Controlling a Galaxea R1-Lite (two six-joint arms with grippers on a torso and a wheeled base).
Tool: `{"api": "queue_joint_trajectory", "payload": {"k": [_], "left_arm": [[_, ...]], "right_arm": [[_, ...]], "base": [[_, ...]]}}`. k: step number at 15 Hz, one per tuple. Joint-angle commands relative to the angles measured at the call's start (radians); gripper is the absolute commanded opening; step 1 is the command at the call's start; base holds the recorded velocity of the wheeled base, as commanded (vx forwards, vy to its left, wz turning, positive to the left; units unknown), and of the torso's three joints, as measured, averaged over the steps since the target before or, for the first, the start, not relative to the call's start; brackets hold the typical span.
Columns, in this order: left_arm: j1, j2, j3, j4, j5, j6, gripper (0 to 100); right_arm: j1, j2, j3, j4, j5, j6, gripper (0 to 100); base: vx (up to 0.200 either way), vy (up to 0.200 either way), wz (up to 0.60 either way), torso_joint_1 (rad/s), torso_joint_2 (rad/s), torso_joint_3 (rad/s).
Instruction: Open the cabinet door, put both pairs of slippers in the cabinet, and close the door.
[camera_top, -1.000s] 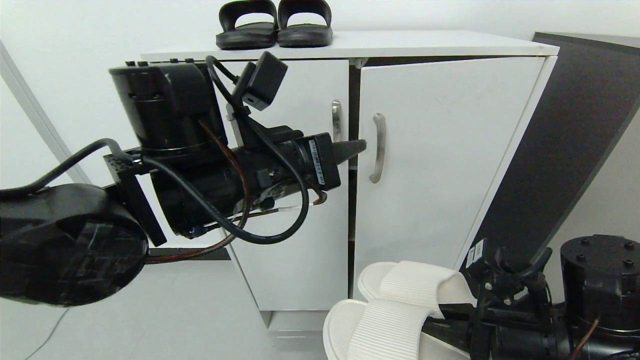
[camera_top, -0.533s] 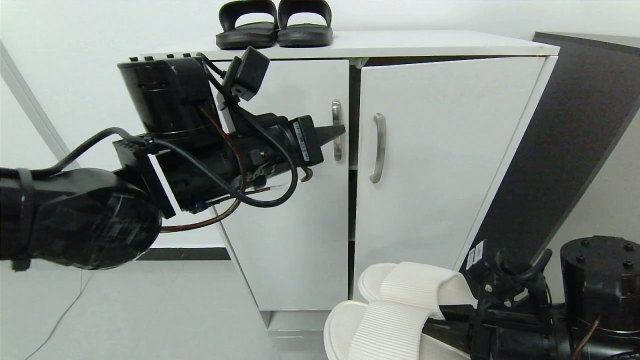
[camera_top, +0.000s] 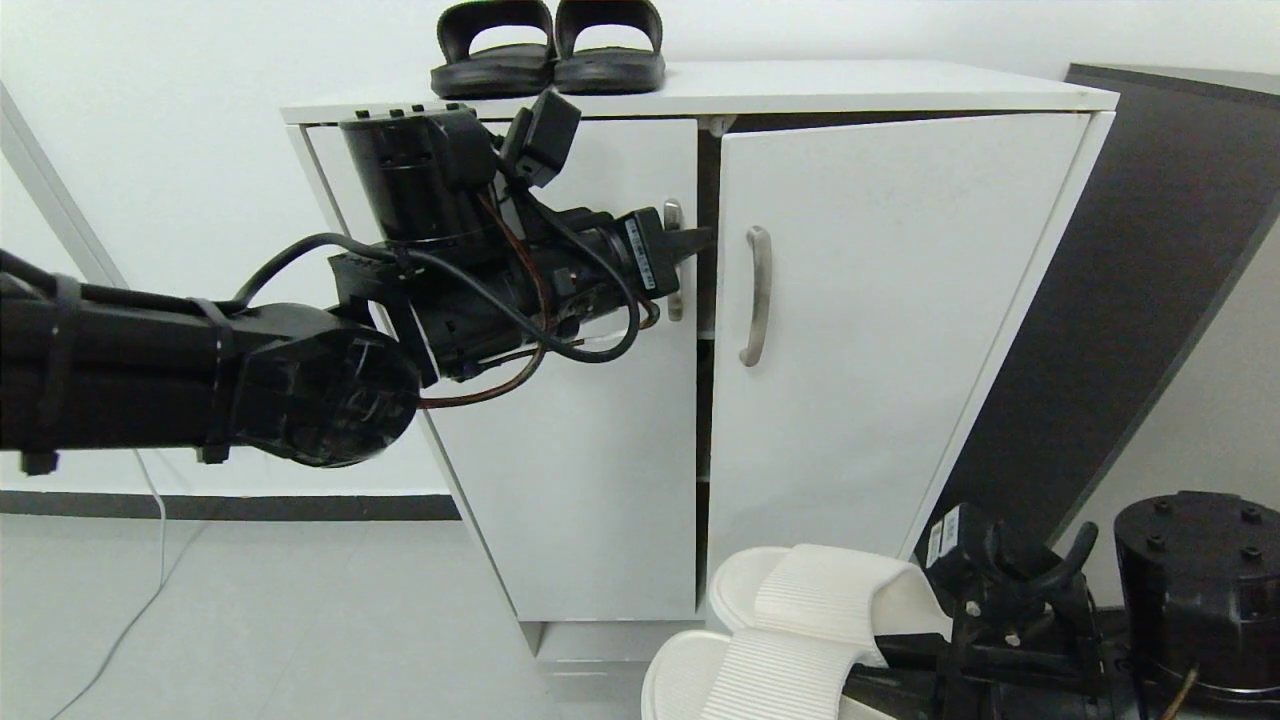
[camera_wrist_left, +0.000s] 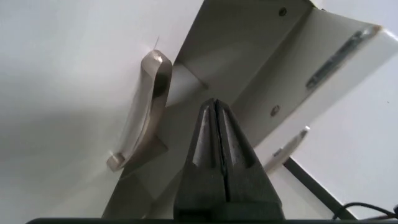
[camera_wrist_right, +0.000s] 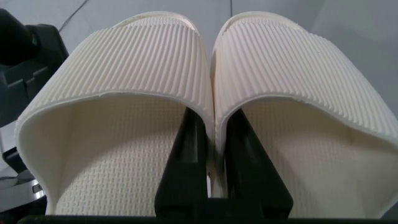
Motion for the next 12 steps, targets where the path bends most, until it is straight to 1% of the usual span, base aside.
{"api": "queue_joint_trajectory", "payload": {"k": [1,4,6,8,9,10,11,12], "left_arm": [[-0.002,0.03,-0.032,0.001,-0.001,0.0,0],[-0.009,0.049,-0.066,0.003,-0.001,0.0,0],[-0.011,0.053,-0.067,0.0,-0.001,0.0,0],[-0.026,0.053,-0.058,-0.004,0.003,0.0,0],[-0.049,0.047,-0.044,-0.004,0.006,0.001,0],[-0.086,0.033,-0.012,-0.013,0.01,0.007,0],[-0.135,0.016,0.029,-0.042,0.01,0.014,0],[-0.172,0.006,0.06,-0.076,0.01,0.02,0]], "right_arm": [[0.014,-0.002,0.008,-0.001,0.001,-0.01,0],[0.025,0.001,0.019,0.001,0.001,-0.026,0],[0.026,0.003,0.02,0.001,0.001,-0.026,0],[0.038,0.0,0.033,0.001,0.001,-0.026,0],[0.052,-0.008,0.051,0.001,0.0,-0.027,0],[0.075,-0.026,0.072,0.001,0.0,-0.027,0],[0.098,-0.043,0.086,0.001,0.001,-0.027,0],[0.115,-0.055,0.097,0.001,0.0,-0.027,0]], "base": [[0.0,0.0,0.0,0.0,0.0,0.0],[0.0,0.0,0.0,0.0,0.0,0.0],[0.0,0.0,0.0,0.0,0.0,0.0],[-0.2,0.0,0.0,0.0,0.0,0.002],[-0.2,0.0,0.0,0.002,0.0,0.002],[-0.2,0.0,0.0,0.002,0.0,0.002],[-0.2,0.0,0.0,-0.007,0.01,0.002],[-0.2,0.0,0.0,0.002,0.0,0.002]]}}
